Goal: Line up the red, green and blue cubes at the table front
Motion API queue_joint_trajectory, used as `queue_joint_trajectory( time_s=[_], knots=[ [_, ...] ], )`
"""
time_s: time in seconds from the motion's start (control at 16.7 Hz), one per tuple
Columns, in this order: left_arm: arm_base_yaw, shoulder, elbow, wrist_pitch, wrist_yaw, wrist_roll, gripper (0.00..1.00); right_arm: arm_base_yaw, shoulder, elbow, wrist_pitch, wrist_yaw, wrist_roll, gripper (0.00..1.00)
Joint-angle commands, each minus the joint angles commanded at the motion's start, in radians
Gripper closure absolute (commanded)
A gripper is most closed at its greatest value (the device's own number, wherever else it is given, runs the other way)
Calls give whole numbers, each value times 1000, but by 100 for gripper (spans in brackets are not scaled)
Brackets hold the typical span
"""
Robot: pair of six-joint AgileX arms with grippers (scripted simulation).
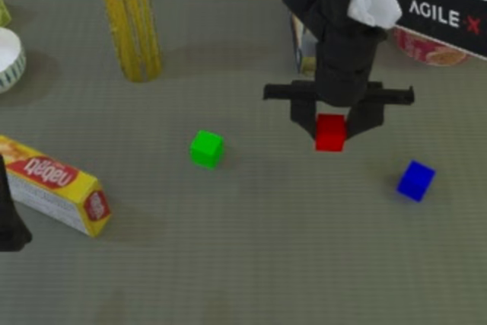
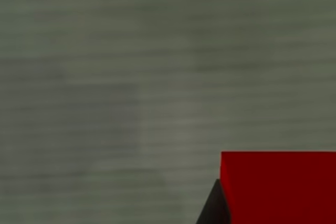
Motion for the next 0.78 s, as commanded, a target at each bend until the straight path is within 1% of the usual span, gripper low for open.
queue_joint_trajectory(
  time_s=[0.12,0.18,0.3,0.42,0.66,0.78],
  knots=[
    [0,0,0,0,0,0,0,-3,3,-1,2,0,4,100],
    [0,0,0,0,0,0,0,10,4,2,-1,0,16,100],
    [0,0,0,0,0,0,0,67,7,13,-12,1,66,100],
    [0,0,0,0,0,0,0,152,7,25,-27,3,141,100],
    [0,0,0,0,0,0,0,364,4,46,-63,6,314,100],
    [0,0,0,0,0,0,0,454,-2,55,-76,8,389,100]
  ],
)
